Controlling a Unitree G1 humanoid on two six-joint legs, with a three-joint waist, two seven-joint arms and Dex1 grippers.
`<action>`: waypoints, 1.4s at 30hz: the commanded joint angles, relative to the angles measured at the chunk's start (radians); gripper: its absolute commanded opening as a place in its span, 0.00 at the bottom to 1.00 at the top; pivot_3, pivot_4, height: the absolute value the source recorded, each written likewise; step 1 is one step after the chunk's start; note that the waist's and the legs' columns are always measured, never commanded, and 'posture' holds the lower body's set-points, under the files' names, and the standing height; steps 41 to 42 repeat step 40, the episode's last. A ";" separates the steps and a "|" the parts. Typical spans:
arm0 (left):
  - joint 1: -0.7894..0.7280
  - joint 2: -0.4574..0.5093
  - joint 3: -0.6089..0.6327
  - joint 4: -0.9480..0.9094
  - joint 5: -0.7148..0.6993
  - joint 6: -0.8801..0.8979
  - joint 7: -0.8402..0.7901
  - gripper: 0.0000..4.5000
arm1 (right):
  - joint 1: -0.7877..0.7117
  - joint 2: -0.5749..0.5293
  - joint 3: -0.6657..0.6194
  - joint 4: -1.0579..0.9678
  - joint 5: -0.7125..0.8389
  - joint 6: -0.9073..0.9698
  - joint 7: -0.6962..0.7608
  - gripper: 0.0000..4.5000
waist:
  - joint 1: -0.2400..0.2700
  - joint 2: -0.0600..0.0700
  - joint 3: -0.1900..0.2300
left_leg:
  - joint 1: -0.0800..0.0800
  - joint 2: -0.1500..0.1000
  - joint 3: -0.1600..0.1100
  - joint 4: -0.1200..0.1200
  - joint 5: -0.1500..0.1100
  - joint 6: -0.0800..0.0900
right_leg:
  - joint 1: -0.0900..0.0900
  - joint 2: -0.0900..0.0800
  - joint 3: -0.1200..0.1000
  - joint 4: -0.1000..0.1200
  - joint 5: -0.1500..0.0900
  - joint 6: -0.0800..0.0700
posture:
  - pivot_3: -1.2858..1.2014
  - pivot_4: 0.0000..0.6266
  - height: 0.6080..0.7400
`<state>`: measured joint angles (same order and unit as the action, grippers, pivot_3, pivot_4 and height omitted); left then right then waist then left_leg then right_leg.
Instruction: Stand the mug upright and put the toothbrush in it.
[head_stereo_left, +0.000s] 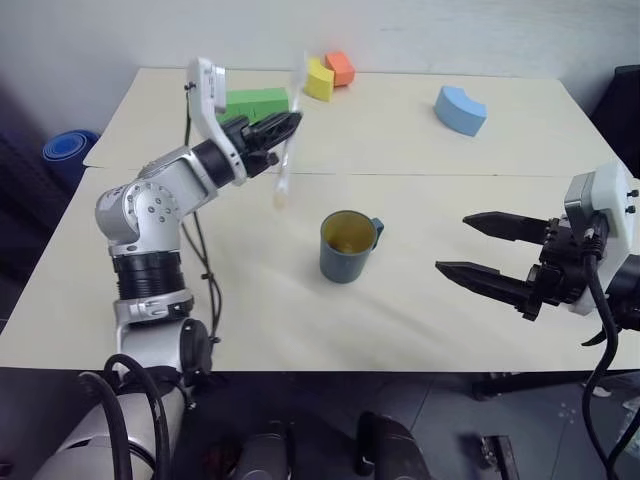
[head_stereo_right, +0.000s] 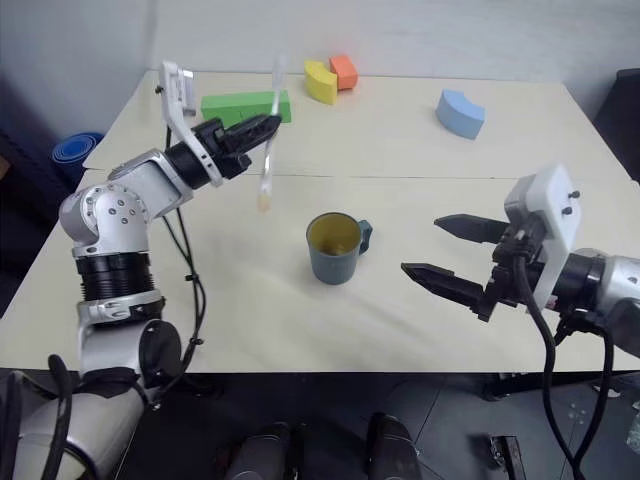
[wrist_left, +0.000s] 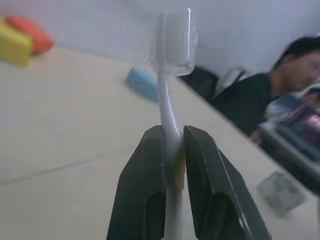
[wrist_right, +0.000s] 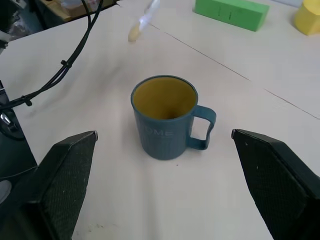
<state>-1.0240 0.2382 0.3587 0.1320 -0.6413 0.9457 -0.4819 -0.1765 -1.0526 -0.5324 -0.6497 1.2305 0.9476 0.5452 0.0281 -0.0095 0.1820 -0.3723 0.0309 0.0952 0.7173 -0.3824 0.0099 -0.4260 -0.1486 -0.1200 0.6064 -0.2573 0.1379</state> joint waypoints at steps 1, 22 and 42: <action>-0.022 -0.086 -0.034 -0.085 -0.046 -0.096 0.008 0.07 | 0.000 0.011 -0.060 -0.019 0.004 -0.034 -0.035 1.00 | 0.001 0.000 0.000 | 0.000 0.000 0.000 0.000 0.000 0.000 | 0.000 0.000 0.000 0.000 0.000 0.000 | 0.52 0.24 1.00; 0.210 -0.075 -0.260 -0.141 0.057 -0.293 -0.119 0.76 | 0.077 0.020 -0.114 0.038 -0.037 -0.071 -0.013 1.00 | 0.001 0.000 0.000 | 0.000 0.000 0.001 0.000 0.000 0.001 | 0.001 0.000 0.000 -0.003 0.000 0.000 | 0.52 0.24 1.00; 0.314 0.793 -0.223 -0.179 0.033 -0.309 -0.843 0.99 | 0.092 -0.127 -0.012 0.293 -0.278 -0.124 0.479 1.00 | 0.002 0.001 0.000 | 0.002 0.000 0.001 -0.001 0.000 0.001 | 0.005 0.001 0.000 -0.010 0.000 0.000 | 0.52 0.24 1.00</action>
